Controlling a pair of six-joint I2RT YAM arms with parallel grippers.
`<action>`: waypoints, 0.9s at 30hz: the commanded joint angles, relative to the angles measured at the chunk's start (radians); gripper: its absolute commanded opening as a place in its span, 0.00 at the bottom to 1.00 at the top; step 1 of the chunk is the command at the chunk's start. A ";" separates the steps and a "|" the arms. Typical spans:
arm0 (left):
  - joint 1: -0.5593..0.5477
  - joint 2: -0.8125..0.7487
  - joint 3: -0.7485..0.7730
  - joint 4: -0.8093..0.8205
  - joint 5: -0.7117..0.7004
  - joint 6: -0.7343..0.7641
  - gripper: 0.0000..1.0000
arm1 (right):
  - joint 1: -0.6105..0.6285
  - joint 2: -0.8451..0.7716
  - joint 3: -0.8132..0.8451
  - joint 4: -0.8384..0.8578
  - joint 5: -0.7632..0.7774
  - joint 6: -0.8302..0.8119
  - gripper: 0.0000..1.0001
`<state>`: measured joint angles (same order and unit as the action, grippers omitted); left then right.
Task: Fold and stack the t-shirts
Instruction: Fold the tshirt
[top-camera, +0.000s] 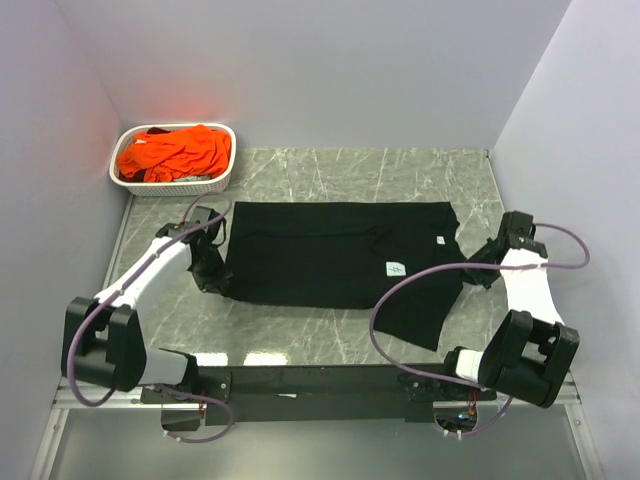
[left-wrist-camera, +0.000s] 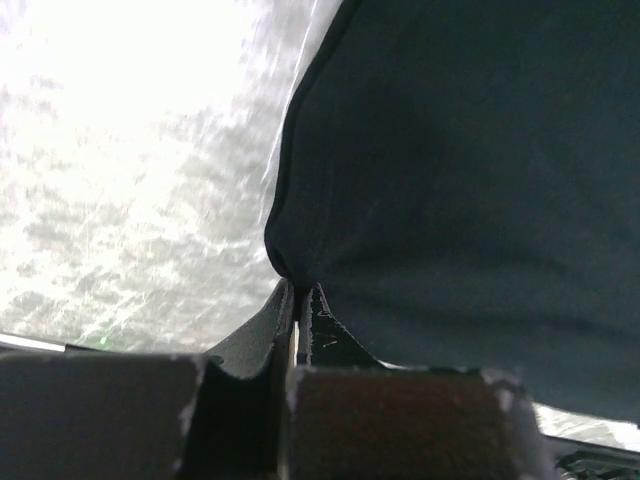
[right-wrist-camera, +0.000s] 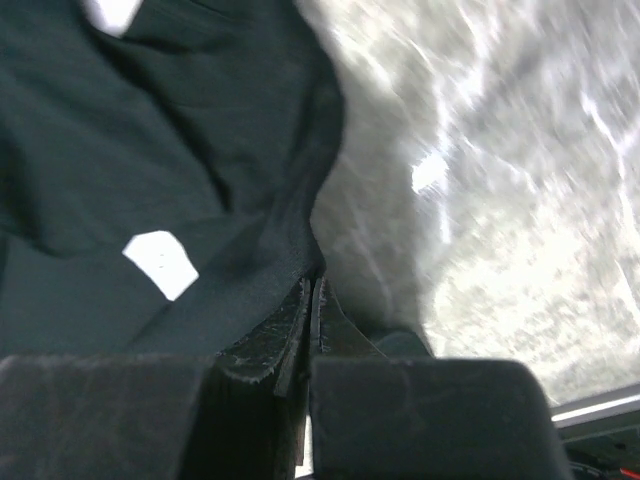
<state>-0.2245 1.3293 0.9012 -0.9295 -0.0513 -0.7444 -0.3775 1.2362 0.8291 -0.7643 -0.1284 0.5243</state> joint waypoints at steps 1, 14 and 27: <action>0.022 0.048 0.067 0.003 -0.019 0.042 0.01 | -0.008 0.052 0.103 -0.013 -0.023 -0.037 0.00; 0.051 0.323 0.295 0.078 -0.067 0.085 0.01 | 0.000 0.311 0.295 0.026 -0.120 -0.027 0.00; 0.057 0.481 0.400 0.170 -0.157 0.094 0.01 | 0.022 0.482 0.390 0.063 -0.097 -0.018 0.00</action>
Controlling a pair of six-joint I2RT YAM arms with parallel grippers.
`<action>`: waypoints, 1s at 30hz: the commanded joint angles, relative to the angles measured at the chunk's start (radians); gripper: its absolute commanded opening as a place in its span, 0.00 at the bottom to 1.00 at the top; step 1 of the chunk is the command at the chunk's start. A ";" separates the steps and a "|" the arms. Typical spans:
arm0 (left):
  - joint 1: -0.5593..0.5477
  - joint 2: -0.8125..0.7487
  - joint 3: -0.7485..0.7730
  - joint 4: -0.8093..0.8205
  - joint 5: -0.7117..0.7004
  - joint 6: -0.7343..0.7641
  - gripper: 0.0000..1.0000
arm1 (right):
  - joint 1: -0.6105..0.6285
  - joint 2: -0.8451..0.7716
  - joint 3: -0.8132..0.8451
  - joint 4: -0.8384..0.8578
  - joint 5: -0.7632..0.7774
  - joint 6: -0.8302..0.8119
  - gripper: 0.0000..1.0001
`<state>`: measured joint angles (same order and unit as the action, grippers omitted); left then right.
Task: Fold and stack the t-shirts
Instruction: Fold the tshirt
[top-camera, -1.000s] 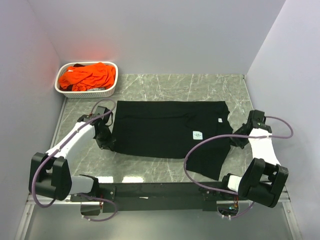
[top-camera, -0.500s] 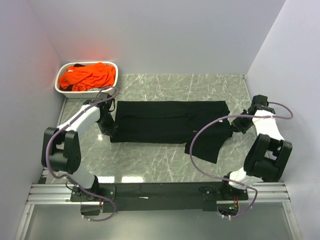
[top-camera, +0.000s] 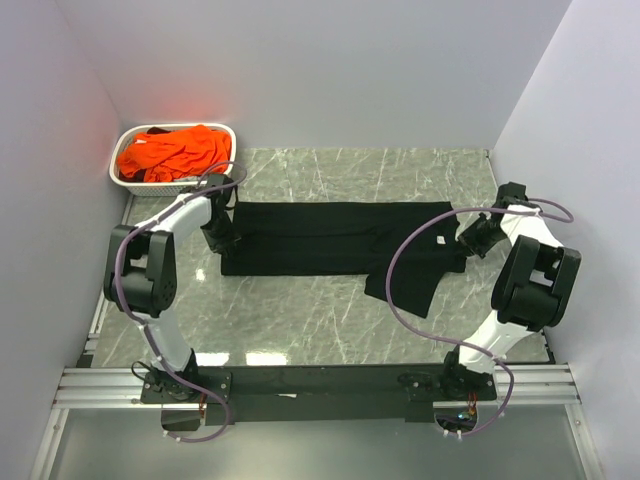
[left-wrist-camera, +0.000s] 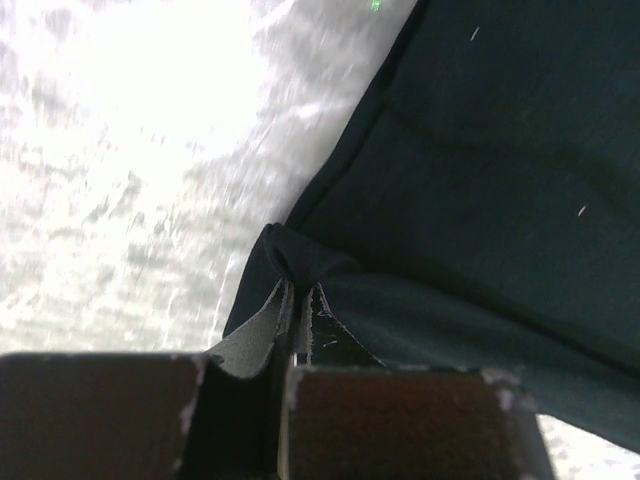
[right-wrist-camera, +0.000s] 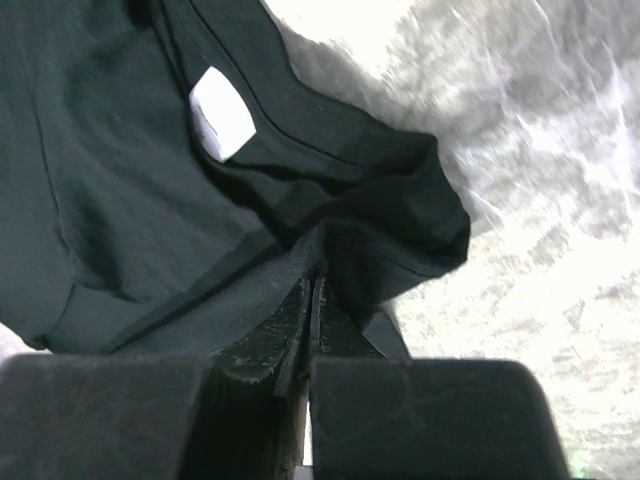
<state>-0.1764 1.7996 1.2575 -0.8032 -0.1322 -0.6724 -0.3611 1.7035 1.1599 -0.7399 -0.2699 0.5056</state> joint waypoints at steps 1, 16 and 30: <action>0.009 0.023 0.048 0.048 -0.081 0.022 0.01 | 0.005 0.019 0.061 0.040 0.044 0.001 0.00; 0.009 0.063 0.022 0.160 -0.107 0.033 0.08 | 0.027 0.047 0.049 0.082 0.107 -0.012 0.02; 0.008 -0.155 -0.018 0.125 -0.178 0.008 0.73 | 0.255 -0.249 0.028 0.024 0.328 -0.064 0.43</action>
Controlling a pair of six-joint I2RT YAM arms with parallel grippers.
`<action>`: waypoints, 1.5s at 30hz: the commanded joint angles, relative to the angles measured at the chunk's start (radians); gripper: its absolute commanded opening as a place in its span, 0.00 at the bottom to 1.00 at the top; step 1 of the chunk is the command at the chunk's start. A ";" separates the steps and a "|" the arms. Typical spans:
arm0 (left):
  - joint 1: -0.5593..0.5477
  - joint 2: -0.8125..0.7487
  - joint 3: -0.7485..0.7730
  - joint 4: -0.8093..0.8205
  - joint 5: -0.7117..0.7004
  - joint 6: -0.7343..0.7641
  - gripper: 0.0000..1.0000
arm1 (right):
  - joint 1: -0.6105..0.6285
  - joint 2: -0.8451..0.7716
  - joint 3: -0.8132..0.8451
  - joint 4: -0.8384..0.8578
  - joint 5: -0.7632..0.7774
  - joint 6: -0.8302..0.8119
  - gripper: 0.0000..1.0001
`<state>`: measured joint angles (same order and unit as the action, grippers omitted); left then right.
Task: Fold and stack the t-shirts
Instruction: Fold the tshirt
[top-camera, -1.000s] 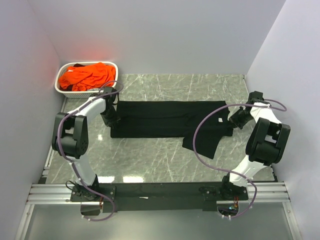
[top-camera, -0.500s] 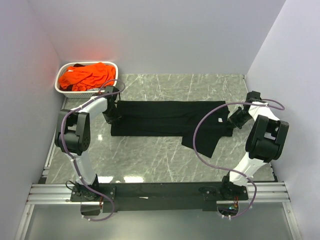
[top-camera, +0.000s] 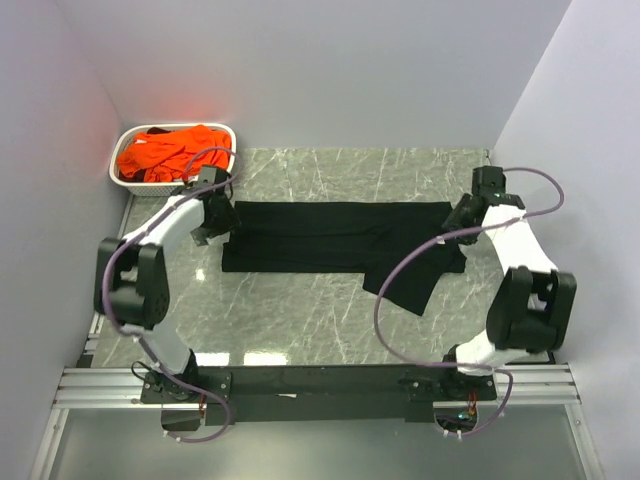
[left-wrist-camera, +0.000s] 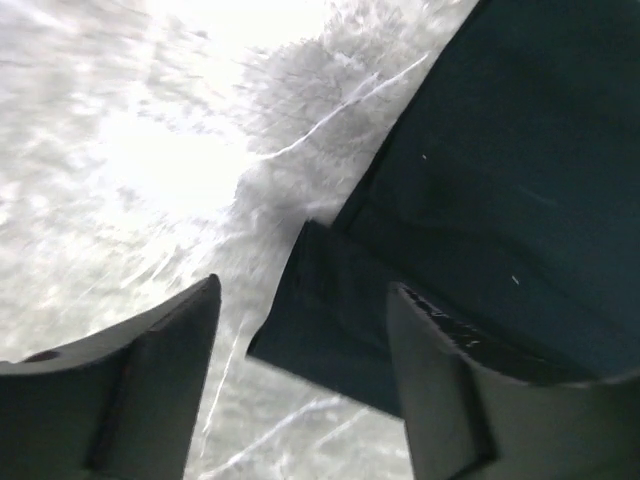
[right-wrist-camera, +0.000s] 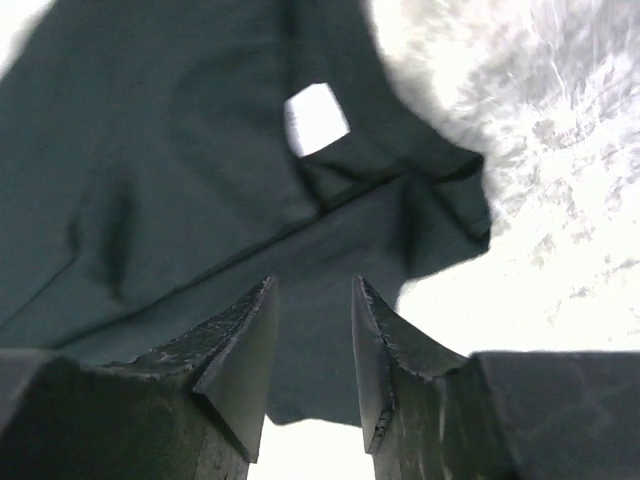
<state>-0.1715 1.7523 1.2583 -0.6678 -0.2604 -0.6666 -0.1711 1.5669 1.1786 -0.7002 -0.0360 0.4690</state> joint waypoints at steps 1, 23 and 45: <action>0.003 -0.153 -0.045 -0.010 -0.056 0.002 0.76 | 0.088 -0.132 -0.006 -0.019 0.093 -0.030 0.43; 0.003 -0.645 -0.461 0.089 -0.178 0.021 0.86 | 0.642 -0.142 -0.367 0.123 0.171 0.135 0.50; 0.003 -0.616 -0.454 0.123 -0.174 0.038 0.84 | 0.507 -0.024 -0.021 -0.078 0.401 0.043 0.00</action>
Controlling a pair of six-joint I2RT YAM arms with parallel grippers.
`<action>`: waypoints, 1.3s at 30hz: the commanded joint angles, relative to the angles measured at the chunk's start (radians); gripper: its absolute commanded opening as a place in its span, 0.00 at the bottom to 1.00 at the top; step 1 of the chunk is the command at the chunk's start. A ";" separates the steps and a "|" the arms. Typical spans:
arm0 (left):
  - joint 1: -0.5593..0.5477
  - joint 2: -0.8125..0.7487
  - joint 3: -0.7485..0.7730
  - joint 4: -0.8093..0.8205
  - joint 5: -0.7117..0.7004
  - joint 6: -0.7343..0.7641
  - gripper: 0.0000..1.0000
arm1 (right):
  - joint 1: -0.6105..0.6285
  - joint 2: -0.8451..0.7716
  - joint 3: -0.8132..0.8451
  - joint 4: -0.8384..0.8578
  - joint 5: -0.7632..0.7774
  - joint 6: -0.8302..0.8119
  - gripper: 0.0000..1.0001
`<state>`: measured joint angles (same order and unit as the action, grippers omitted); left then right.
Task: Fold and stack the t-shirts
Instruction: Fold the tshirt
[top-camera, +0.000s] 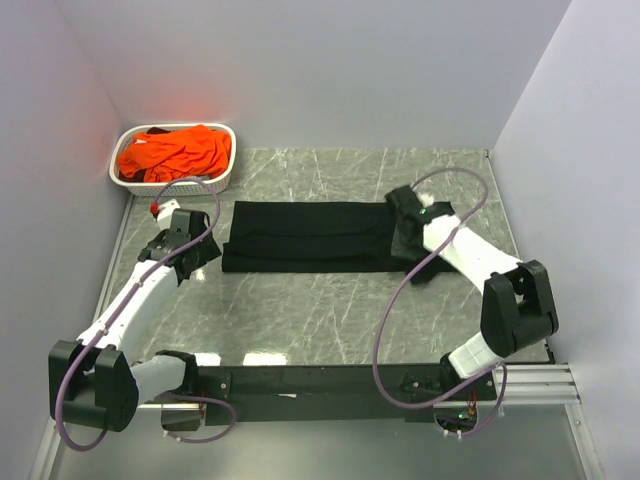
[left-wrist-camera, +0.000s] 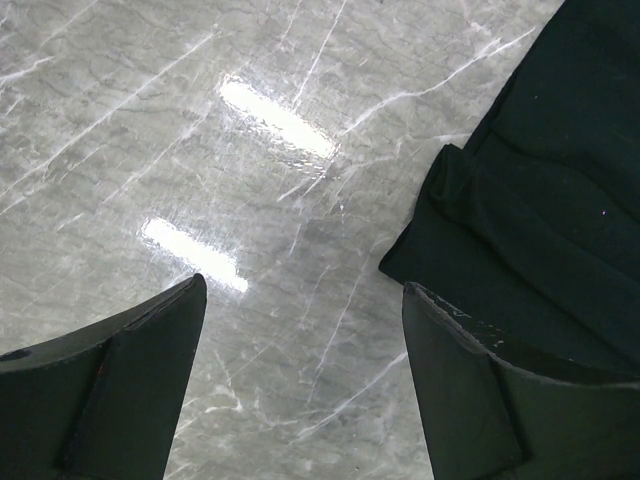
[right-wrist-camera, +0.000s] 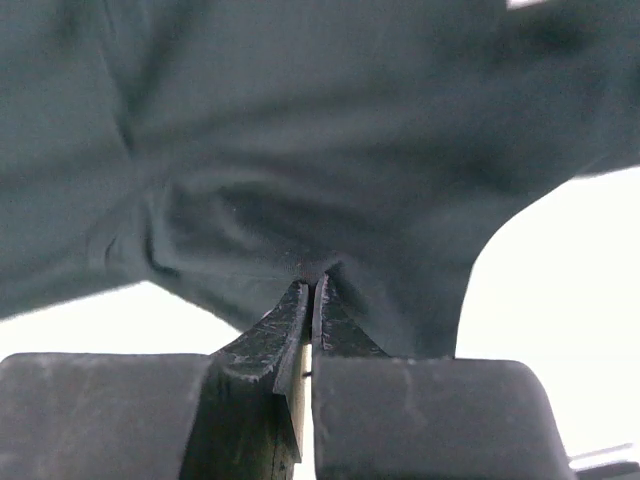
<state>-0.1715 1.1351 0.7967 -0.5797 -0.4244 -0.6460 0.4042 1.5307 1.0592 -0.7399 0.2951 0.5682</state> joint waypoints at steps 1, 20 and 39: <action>0.003 0.002 0.007 0.035 -0.010 0.017 0.84 | -0.083 0.035 0.149 -0.039 0.061 -0.065 0.00; 0.003 0.032 0.003 0.041 0.016 0.020 0.84 | -0.202 0.416 0.593 -0.049 0.028 -0.208 0.38; 0.007 0.210 0.102 0.021 0.323 -0.193 0.87 | -0.594 -0.196 -0.110 0.218 -0.336 0.030 0.57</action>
<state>-0.1688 1.3251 0.8528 -0.5690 -0.1608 -0.7910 -0.1127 1.3865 1.0740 -0.6136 0.1143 0.5056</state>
